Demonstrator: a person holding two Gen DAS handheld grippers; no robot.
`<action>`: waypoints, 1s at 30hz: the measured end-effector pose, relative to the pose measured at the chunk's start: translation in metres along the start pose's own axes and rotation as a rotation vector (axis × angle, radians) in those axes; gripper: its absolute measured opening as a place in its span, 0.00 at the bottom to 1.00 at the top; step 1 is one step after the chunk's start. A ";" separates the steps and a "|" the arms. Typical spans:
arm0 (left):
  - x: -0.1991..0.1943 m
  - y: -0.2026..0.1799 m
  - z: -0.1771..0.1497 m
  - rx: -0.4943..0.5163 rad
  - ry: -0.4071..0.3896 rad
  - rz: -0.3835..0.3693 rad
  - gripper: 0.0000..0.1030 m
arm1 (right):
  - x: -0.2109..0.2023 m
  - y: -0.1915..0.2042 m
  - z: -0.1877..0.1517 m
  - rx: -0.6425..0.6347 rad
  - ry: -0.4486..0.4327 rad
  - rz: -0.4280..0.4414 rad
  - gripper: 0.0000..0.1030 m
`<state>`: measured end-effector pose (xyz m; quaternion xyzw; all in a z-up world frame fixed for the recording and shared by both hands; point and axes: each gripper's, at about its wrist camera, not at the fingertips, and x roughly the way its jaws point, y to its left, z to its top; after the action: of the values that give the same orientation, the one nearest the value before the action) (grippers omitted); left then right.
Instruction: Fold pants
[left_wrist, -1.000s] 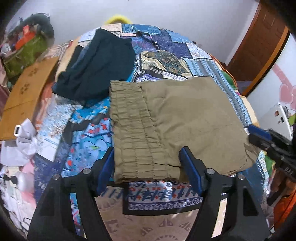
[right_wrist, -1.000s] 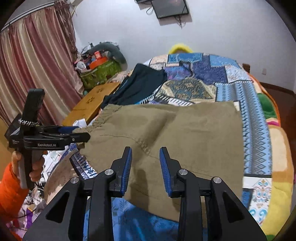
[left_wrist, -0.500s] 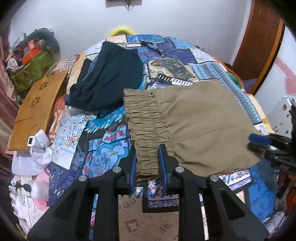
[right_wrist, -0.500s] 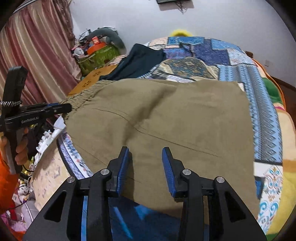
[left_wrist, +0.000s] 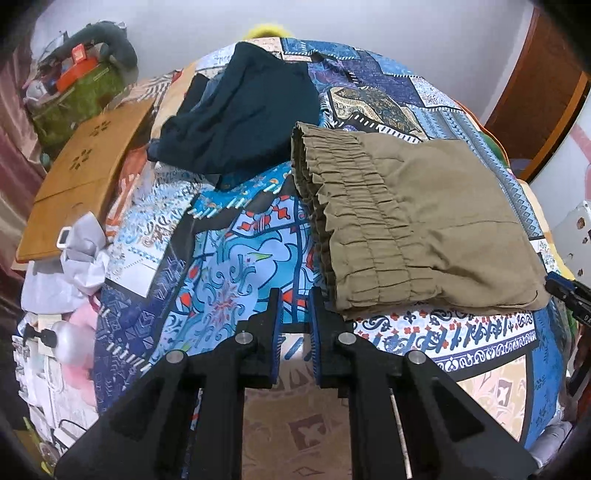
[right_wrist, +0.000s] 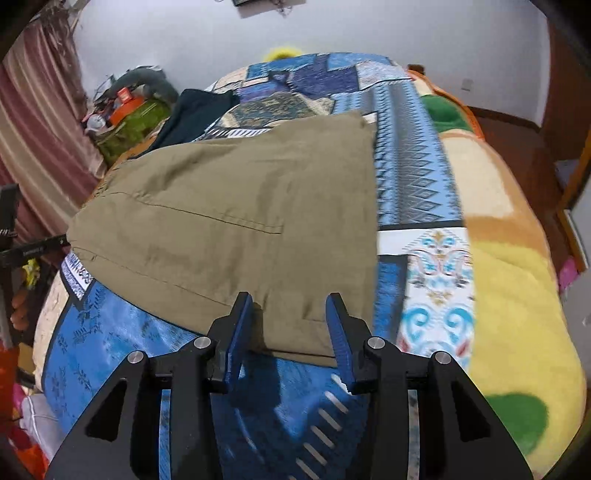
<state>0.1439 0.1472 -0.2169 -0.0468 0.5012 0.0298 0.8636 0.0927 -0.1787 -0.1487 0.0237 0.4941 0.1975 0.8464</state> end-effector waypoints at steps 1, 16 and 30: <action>-0.004 0.000 0.002 0.002 -0.013 0.011 0.12 | -0.002 0.001 0.000 0.000 -0.001 -0.006 0.35; -0.043 -0.007 0.078 0.010 -0.173 0.022 0.78 | -0.042 -0.010 0.062 -0.004 -0.187 -0.011 0.43; 0.033 -0.019 0.136 0.051 -0.054 -0.002 0.81 | 0.029 -0.038 0.143 -0.047 -0.152 -0.039 0.44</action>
<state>0.2798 0.1440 -0.1778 -0.0245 0.4782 0.0176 0.8777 0.2383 -0.1814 -0.1081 0.0094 0.4242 0.1901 0.8854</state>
